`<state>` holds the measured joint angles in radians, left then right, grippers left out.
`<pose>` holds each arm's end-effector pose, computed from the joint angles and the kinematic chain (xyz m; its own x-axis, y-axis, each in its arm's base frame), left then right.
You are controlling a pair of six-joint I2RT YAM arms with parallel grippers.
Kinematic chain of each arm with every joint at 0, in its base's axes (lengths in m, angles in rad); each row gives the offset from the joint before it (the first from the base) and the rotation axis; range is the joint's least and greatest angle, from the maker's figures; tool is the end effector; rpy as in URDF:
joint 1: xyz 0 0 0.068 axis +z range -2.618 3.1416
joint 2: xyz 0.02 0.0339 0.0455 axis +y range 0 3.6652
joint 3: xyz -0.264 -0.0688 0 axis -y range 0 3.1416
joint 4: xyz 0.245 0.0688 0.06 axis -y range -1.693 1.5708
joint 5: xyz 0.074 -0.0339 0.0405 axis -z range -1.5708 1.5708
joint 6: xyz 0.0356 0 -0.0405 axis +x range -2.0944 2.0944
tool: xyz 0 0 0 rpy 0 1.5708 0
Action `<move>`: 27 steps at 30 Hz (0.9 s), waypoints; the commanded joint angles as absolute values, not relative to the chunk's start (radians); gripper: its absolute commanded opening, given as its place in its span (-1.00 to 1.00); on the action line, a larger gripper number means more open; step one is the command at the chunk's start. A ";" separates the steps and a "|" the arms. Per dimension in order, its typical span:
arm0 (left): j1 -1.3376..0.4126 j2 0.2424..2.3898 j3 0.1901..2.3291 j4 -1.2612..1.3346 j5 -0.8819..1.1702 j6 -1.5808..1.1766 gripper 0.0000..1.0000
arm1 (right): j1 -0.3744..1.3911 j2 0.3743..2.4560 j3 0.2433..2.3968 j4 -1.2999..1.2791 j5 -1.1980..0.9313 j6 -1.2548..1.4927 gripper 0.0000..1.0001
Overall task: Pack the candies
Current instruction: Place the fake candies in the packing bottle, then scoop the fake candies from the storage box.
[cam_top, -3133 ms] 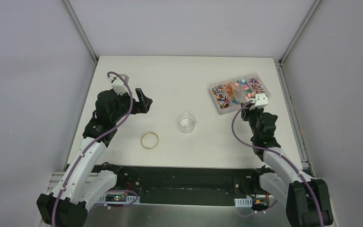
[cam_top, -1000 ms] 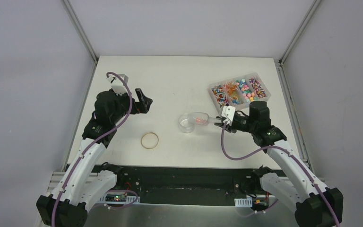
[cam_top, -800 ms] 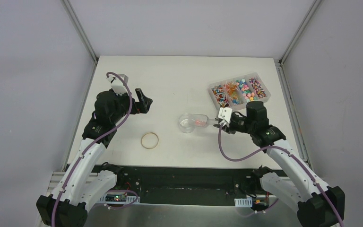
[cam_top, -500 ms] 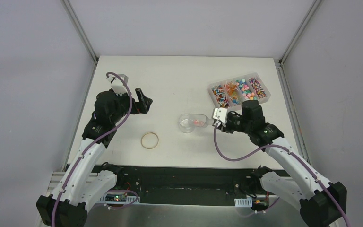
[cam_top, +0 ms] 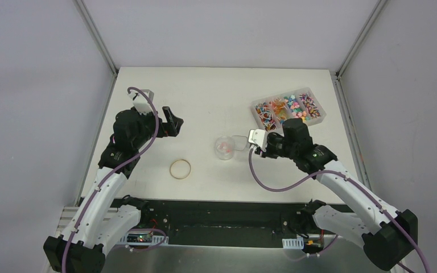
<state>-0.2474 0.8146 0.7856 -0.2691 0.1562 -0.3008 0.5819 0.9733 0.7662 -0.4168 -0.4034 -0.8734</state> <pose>0.1827 -0.0519 0.3264 -0.3864 -0.2043 -0.8994 0.2844 0.9013 -0.3269 0.1679 0.1272 0.2777 0.2780 -0.6610 -0.6970 -0.8697 0.1349 -0.4748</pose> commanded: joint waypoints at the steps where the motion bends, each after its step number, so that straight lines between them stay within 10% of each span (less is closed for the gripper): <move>1: -0.245 0.792 0.778 -0.250 0.143 -0.290 0.98 | 0.597 0.978 0.829 -0.422 -0.365 -0.890 -1.00; 27: -0.245 0.781 0.775 -0.250 0.140 -0.288 0.98 | 0.453 1.177 1.180 -0.537 0.076 -0.431 -1.00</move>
<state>-0.2474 0.8021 0.7761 -0.2691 0.1562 -0.2993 0.5430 1.1194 1.0992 -0.4892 -0.0032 -0.5426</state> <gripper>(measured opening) 0.992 0.311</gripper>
